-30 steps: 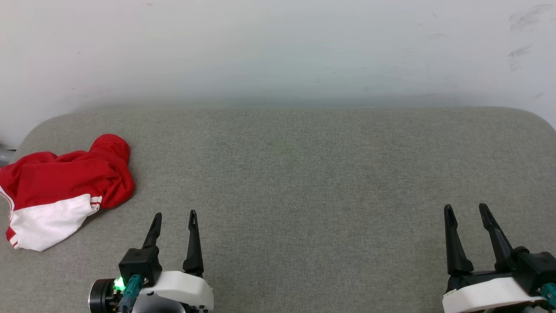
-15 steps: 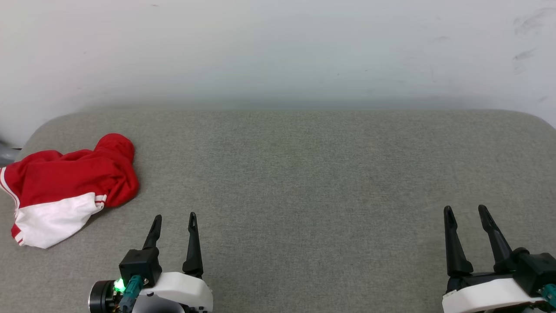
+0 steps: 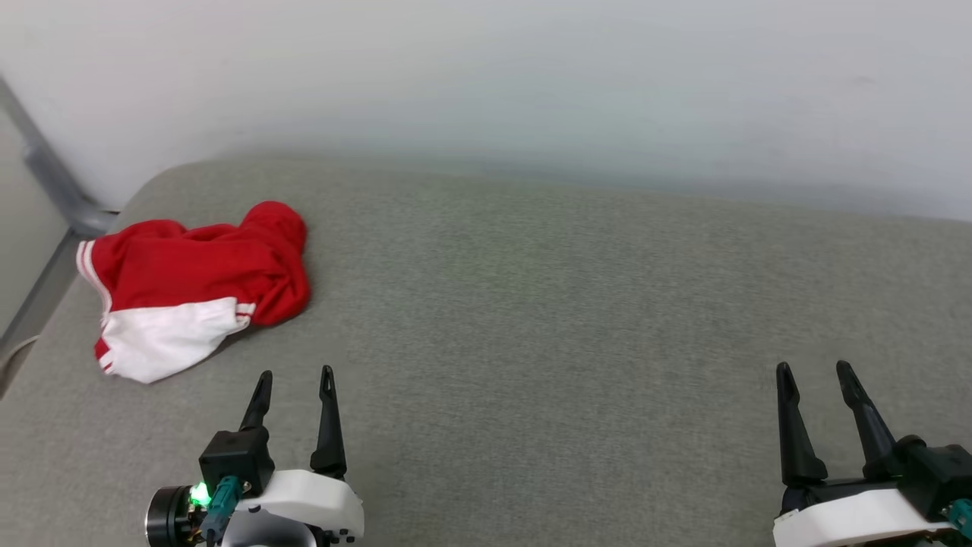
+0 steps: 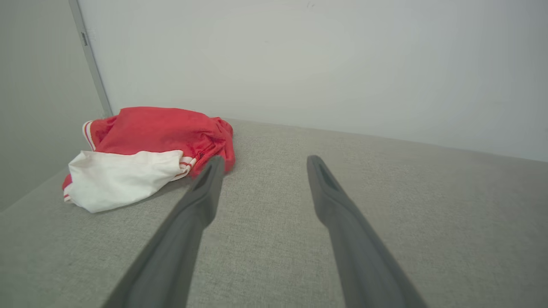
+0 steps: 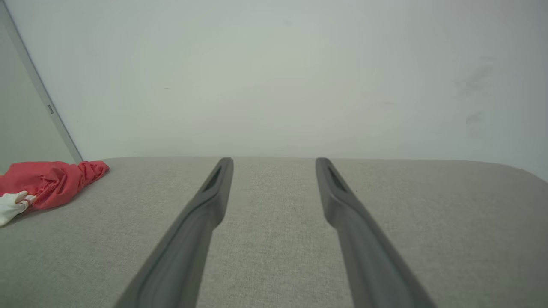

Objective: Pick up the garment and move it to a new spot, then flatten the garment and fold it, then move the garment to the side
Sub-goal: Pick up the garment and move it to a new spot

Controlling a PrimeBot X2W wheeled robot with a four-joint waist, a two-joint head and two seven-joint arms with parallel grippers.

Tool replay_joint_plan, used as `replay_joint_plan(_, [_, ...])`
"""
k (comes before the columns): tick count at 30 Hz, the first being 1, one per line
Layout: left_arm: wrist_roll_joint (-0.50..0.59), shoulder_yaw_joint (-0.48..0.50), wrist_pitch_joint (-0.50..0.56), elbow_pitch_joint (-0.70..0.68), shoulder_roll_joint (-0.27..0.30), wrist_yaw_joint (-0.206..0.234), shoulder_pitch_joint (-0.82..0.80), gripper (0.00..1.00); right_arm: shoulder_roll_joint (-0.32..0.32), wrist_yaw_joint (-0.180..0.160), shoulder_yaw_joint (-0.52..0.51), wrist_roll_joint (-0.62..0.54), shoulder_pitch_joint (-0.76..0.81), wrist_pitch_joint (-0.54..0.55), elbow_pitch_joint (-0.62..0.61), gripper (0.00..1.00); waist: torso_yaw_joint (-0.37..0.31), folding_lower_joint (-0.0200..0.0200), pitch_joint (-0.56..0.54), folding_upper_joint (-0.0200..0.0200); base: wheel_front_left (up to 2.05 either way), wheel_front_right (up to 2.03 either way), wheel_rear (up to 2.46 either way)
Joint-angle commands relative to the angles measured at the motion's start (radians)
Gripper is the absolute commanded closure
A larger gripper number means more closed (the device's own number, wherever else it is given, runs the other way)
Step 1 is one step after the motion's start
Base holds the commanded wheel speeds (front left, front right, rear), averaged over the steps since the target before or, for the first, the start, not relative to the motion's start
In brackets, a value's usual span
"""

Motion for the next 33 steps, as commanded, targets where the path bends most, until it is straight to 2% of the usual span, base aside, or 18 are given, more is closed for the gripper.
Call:
replay_joint_plan(1, [0.008, 0.003, -0.003, 0.0, 0.001, 0.0, -0.012, 0.0, 0.001, -0.001, 0.001, 0.005, 0.006, -0.002, -0.002, 0.0, 0.038, 0.0, 0.005, 0.0, 0.0, 0.0, 0.0])
replay_joint_plan(22, [-0.003, 0.036, -0.003, -0.005, 0.001, 0.003, -0.016, 0.0, 0.001, -0.001, 0.006, -0.005, -0.009, -0.002, -0.012, 0.0, 0.29, 0.0, 0.039, 0.0, 0.0, 0.0, 0.0])
replay_joint_plan(33, [-0.009, 0.054, -0.003, -0.008, 0.001, 0.002, 0.0, 0.0, 0.001, -0.001, 0.013, -0.012, -0.008, -0.002, -0.014, 0.0, 0.342, 0.0, 0.042, 0.0, 0.0, 0.0, 0.0])
